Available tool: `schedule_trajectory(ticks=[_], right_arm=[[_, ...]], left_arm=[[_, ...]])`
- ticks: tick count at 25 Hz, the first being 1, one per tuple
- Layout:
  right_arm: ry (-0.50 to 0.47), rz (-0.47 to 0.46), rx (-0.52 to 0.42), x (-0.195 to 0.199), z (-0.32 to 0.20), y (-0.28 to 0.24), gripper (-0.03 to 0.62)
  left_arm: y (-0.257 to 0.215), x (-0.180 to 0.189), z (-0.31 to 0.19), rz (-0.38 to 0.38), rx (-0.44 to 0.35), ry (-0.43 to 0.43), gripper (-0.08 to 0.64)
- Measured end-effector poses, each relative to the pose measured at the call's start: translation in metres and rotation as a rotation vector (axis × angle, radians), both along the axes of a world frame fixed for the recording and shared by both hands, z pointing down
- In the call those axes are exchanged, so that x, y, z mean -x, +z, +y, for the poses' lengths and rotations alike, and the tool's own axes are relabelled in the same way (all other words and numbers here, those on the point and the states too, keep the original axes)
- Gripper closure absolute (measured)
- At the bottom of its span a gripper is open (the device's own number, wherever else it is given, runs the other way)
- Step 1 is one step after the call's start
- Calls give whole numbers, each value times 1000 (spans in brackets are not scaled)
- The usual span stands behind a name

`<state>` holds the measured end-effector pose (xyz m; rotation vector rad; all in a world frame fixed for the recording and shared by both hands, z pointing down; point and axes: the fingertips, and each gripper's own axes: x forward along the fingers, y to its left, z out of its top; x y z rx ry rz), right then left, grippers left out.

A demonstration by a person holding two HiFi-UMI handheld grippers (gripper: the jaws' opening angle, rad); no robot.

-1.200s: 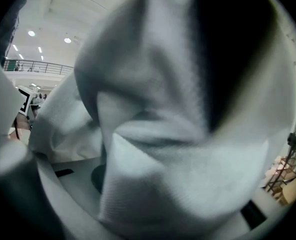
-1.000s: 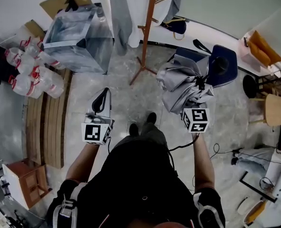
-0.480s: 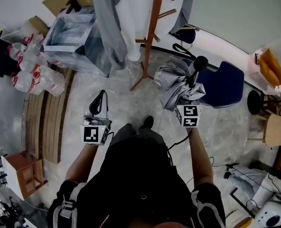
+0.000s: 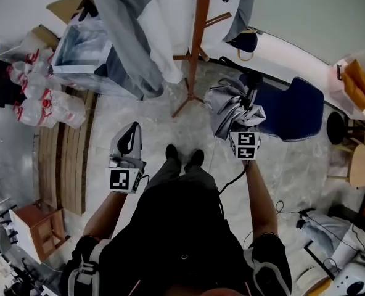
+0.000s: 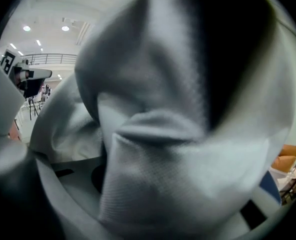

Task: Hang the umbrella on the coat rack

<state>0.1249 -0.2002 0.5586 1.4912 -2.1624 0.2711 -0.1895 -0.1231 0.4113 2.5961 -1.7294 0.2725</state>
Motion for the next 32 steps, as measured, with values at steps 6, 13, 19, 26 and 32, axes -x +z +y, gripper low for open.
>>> schedule_trajectory(ticks=[6, 13, 19, 26, 32], right_arm=[[4, 2, 39, 1, -8, 26, 449], [4, 30, 74, -1, -16, 64, 449], [23, 45, 91, 4, -28, 88, 449], [47, 46, 117, 7, -34, 113, 449], [52, 56, 125, 7, -38, 123, 449]], left_arm=[[-3, -3, -6, 8, -5, 0, 560], [7, -3, -4, -17, 18, -11, 558], [15, 7, -9, -30, 35, -17, 558], [18, 14, -13, -46, 43, -25, 558], [23, 16, -17, -57, 49, -28, 558]])
